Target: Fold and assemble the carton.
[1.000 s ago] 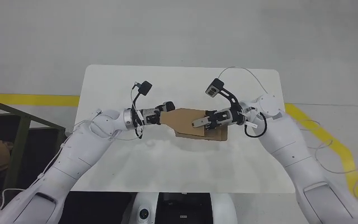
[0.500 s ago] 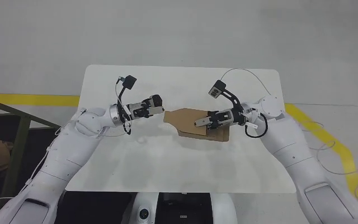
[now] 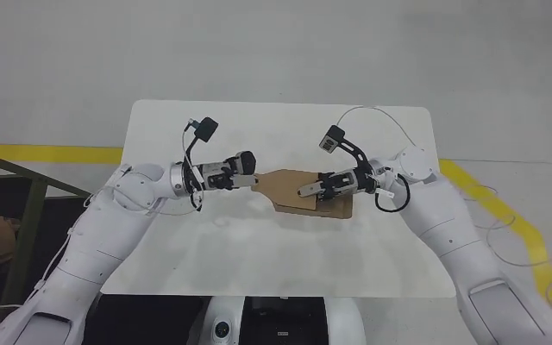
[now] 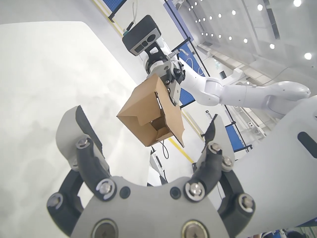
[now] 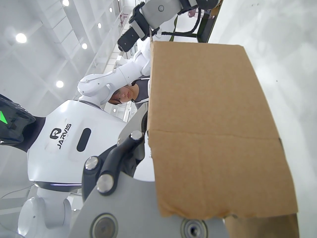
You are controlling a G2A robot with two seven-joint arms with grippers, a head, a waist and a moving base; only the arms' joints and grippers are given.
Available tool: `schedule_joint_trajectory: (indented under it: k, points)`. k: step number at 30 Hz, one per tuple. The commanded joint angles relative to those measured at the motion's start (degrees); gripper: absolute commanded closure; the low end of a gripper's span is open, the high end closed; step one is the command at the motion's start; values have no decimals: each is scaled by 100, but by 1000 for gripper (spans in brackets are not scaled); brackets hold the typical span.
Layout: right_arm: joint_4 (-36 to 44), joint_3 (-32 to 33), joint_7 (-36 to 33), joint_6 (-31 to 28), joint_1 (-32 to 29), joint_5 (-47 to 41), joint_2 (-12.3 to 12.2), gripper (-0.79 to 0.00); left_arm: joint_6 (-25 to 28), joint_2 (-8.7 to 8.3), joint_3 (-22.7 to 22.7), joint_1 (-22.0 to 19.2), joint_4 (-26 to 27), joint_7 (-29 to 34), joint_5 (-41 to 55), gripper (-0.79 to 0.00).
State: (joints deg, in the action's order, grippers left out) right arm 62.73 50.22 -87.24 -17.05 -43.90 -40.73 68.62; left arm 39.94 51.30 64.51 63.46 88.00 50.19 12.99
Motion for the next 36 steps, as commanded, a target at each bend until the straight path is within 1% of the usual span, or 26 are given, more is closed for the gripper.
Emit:
schedule_joint_trajectory:
  k: [1, 6, 13, 17, 22, 31, 36]
  points:
    - [-4, -5, -4, 4, 18, 7, 0, 0, -50, 14, -50, -75, -50, 32, -147, -785]
    - [35, 22, -12, 12, 47, 4, -13, 0, -43, 58, -162, -165, -145, -22, -259, -785]
    - [172, 55, -13, 12, 3, -133, -25, 0, -52, 90, -241, -124, -249, -82, -326, -785]
    - [232, 34, -21, 20, -17, -210, -14, 0, -30, 125, -336, -103, -291, -116, -183, -785]
    - [245, -3, -25, 25, -3, -262, 9, 0, 4, 174, -439, -172, -397, -145, -113, -785]
    - [277, 53, -27, 27, -53, -311, 1, 0, 68, 195, -333, -204, -618, -264, -25, -785]
    - [334, 37, -33, 32, -45, -351, 20, 0, 41, 259, -546, -201, -612, -203, 113, -785]
